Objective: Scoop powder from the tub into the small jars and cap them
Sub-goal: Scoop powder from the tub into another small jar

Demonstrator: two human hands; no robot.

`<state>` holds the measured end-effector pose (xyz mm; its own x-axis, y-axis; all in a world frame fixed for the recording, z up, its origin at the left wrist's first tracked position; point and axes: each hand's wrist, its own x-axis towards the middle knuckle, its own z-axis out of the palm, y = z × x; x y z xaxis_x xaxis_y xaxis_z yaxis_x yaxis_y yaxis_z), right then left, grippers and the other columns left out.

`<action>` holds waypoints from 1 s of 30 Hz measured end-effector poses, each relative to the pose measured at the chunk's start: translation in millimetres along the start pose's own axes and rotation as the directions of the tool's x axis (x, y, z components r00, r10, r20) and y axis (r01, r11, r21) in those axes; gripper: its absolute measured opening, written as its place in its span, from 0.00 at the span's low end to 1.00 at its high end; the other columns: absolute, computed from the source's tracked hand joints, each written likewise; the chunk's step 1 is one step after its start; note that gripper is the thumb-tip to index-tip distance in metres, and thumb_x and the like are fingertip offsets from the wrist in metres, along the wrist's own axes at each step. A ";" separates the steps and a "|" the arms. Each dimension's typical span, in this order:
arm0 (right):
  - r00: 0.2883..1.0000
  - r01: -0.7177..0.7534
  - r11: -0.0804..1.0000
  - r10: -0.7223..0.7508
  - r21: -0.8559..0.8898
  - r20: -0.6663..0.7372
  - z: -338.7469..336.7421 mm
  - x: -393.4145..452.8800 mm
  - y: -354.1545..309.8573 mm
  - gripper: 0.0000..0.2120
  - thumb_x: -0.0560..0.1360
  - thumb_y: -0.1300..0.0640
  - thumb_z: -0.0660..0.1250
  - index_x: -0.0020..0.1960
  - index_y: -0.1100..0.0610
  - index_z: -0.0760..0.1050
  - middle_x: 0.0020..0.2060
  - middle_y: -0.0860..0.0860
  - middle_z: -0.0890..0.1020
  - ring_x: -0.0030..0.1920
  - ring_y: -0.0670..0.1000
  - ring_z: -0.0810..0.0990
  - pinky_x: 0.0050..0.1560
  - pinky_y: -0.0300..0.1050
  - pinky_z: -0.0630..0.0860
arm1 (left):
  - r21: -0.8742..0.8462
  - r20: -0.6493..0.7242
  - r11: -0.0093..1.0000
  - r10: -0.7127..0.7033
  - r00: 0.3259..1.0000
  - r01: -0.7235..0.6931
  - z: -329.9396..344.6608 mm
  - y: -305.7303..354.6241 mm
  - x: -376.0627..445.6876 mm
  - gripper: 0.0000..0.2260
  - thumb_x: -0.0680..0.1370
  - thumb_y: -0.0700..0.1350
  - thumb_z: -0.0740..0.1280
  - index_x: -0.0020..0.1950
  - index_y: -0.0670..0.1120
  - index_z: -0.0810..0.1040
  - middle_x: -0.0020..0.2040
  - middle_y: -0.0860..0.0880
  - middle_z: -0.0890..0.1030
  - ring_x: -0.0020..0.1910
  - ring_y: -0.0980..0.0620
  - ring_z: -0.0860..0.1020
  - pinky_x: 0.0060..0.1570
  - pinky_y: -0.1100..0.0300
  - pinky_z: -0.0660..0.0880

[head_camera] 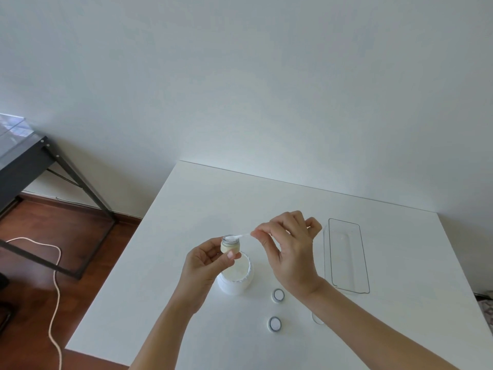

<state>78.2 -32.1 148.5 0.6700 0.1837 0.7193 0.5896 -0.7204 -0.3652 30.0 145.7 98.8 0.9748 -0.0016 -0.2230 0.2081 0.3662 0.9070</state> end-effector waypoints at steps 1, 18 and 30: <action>0.999 0.037 0.999 -0.038 -0.011 -0.009 -0.2 -0.8 0.7 0.09 0.76 0.50 0.68 0.38 0.49 0.80 0.35 0.44 0.76 0.40 0.48 0.73 0.49 0.45 0.57 | -0.003 0.001 1.000 0.001 1.000 -0.001 0.1 0.6 0.1 0.18 0.66 0.51 0.78 0.54 0.47 0.86 0.50 0.44 0.87 0.52 0.48 0.85 0.52 0.62 0.79; 0.983 -0.177 0.983 0.179 0.058 -0.035 -19.8 3.1 -4.9 0.11 0.76 0.49 0.67 0.35 0.50 0.78 0.33 0.43 0.75 0.38 0.47 0.73 0.48 0.45 0.58 | -0.028 -0.023 0.999 0.021 1.000 -0.022 -2.1 -1.0 0.9 0.18 0.65 0.48 0.79 0.54 0.47 0.85 0.50 0.45 0.87 0.52 0.47 0.84 0.54 0.61 0.80; 0.681 -0.707 0.703 0.650 0.074 0.338 -16.1 10.8 -4.2 0.15 0.76 0.47 0.66 0.36 0.55 0.77 0.29 0.44 0.75 0.34 0.44 0.73 0.57 0.50 0.63 | 0.033 0.010 0.998 0.051 0.999 -0.051 -4.3 -3.3 -0.6 0.19 0.67 0.45 0.79 0.57 0.46 0.84 0.53 0.45 0.86 0.54 0.47 0.84 0.52 0.63 0.78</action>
<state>75.6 -37.9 167.4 0.9918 -0.1167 0.0529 -0.0259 -0.5866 -0.8094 28.3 148.5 94.3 0.9849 0.0075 -0.1732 0.1607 0.3348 0.9285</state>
